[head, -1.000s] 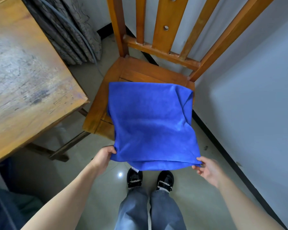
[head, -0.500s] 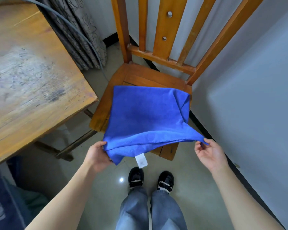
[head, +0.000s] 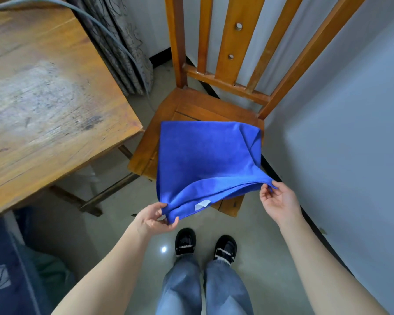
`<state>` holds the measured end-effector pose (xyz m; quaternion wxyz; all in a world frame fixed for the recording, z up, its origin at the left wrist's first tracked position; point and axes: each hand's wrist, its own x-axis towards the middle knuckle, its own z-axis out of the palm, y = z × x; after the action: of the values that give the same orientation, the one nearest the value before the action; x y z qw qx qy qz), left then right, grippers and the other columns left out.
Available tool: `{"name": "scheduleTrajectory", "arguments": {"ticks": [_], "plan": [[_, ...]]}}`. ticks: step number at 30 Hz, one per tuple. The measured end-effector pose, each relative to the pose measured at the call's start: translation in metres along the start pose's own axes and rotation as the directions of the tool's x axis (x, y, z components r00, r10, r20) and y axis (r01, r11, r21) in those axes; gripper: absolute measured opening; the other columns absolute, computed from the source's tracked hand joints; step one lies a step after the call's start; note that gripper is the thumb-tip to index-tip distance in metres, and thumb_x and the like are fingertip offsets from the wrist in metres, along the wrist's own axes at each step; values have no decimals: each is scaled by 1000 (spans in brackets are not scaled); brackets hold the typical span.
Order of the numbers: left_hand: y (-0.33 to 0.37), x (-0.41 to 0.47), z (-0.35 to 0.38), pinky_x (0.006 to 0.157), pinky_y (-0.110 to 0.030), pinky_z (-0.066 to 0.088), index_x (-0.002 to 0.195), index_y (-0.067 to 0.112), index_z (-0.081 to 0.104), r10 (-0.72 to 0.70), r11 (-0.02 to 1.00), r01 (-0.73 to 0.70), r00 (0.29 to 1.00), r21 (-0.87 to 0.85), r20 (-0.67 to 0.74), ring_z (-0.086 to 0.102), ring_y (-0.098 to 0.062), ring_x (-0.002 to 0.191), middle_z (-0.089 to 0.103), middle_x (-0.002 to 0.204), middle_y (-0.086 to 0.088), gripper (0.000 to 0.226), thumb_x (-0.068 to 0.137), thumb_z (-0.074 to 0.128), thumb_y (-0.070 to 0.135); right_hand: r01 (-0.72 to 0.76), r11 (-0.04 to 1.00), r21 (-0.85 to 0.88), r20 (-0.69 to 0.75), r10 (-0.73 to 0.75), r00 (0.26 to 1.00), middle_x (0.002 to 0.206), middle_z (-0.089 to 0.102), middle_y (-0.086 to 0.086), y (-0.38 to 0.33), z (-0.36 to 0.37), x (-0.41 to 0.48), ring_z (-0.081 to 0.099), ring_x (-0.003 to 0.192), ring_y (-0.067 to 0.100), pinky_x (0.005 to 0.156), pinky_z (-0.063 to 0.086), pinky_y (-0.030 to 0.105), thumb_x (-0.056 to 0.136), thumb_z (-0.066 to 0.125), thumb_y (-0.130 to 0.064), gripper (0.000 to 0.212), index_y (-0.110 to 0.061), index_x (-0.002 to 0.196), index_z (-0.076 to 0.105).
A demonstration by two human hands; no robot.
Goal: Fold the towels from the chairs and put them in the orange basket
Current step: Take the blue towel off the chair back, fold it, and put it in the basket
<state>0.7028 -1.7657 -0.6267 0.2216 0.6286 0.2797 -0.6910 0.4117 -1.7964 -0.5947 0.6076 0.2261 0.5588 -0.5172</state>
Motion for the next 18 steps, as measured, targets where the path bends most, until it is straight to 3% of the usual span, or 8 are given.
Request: {"name": "scheduleTrajectory", "arguments": {"ticks": [2, 3, 5, 7, 9, 12, 16, 18], "plan": [[-2, 7, -4, 51, -32, 56, 77, 1, 50, 37, 999, -37, 999, -11, -31, 48, -27, 98, 46, 101, -16, 15, 91, 50, 5, 0, 1000, -6, -6, 0, 1000, 80, 50, 10, 1, -1, 0, 50, 68, 16, 42, 47, 15, 92, 44, -2, 12, 0, 83, 52], [-2, 11, -7, 48, -29, 55, 77, 1, 49, 53, 999, -53, 997, 0, -52, 47, -27, 100, 45, 106, -17, 14, 91, 50, 3, 3, 1000, -6, -7, -3, 1000, 80, 50, 10, 0, -2, 1, 50, 68, 16, 43, 48, 15, 92, 44, -2, 12, 0, 83, 52], [-1, 12, -13, 51, -24, 55, 81, 1, 49, 72, 996, -68, 994, 49, -81, 49, -27, 103, 47, 104, -17, 10, 91, 51, 2, 14, 1000, -13, -14, -15, 1000, 79, 50, 10, -2, -4, 3, 50, 67, 15, 43, 48, 15, 92, 44, -2, 12, 0, 83, 52], [0, 10, -18, 47, -22, 53, 84, -1, 50, 104, 987, -91, 990, 130, -96, 53, -26, 89, 49, 87, -15, 7, 91, 50, -2, 30, 999, -30, -30, -31, 999, 78, 50, 10, -5, -5, 5, 50, 67, 14, 42, 48, 14, 92, 44, -2, 13, 0, 82, 52], [2, 7, -23, 36, -20, 48, 75, -2, 51, 168, 962, -139, 980, 235, -107, 49, -21, 71, 49, 78, -12, 16, 90, 48, -7, 46, 998, -47, -45, -48, 998, 77, 49, 10, -8, -7, 8, 50, 67, 14, 42, 48, 14, 93, 43, -2, 15, -1, 79, 51], [7, 4, -31, 34, -16, 48, 71, -3, 53, 250, 909, -190, 961, 370, -120, 50, -17, 68, 57, 72, -12, 19, 87, 49, -13, 74, 993, -93, -71, -81, 994, 76, 50, 9, -15, -11, 14, 51, 65, 14, 41, 47, 14, 92, 44, -2, 16, -2, 77, 49], [19, -2, -39, 36, -17, 49, 71, -5, 53, 306, 882, -243, 947, 403, -99, 51, -20, 67, 62, 44, -10, 19, 85, 47, -17, 131, 964, -230, -102, -158, 982, 75, 50, 10, -25, -20, 20, 59, 38, 10, 39, 46, 14, 89, 45, 1, 17, -3, 73, 48], [22, -8, -38, 34, -16, 47, 71, -3, 51, 305, 884, -245, 948, 398, -94, 48, -19, 65, 61, 52, -11, 19, 88, 47, -12, 132, 940, -316, -98, -171, 980, 74, 50, 10, -28, -22, 21, 56, 34, 8, 38, 45, 13, 89, 45, 2, 17, -4, 73, 48]]}}
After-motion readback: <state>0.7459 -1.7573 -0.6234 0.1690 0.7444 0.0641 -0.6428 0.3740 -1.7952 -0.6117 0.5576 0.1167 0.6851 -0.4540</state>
